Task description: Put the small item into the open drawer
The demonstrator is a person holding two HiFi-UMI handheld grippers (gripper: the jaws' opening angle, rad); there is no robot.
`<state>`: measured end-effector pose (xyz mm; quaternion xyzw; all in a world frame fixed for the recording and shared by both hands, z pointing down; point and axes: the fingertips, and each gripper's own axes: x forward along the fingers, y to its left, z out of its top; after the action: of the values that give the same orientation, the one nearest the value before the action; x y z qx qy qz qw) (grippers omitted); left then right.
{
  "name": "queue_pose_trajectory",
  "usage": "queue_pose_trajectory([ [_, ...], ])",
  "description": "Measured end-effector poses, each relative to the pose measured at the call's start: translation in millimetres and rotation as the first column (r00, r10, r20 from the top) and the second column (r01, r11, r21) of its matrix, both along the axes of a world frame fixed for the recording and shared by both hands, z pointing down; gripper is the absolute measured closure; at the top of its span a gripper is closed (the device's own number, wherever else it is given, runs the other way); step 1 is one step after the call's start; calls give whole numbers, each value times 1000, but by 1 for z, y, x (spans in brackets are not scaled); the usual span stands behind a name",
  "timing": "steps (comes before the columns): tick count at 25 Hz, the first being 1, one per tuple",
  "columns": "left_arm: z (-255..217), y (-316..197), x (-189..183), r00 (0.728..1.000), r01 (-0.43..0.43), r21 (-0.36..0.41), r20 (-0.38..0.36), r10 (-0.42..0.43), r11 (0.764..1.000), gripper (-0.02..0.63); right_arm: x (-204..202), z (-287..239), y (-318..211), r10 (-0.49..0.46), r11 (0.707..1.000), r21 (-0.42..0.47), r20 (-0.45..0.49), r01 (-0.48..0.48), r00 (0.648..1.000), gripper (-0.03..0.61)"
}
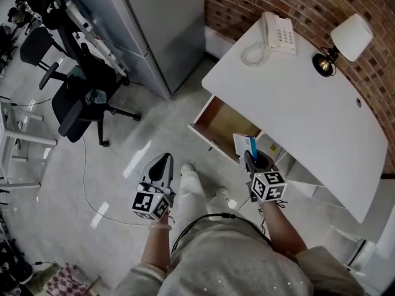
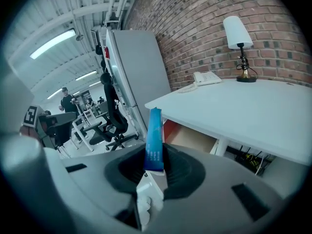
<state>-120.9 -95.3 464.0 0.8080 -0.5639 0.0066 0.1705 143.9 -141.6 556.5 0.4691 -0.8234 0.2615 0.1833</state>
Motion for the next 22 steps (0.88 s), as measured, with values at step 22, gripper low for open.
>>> queue_pose_trajectory([
  [22,65,-107,-36,982,-187,-82,-28,185,979,607,-88,78,-50,-62,990,-131,-116,47,991,492],
])
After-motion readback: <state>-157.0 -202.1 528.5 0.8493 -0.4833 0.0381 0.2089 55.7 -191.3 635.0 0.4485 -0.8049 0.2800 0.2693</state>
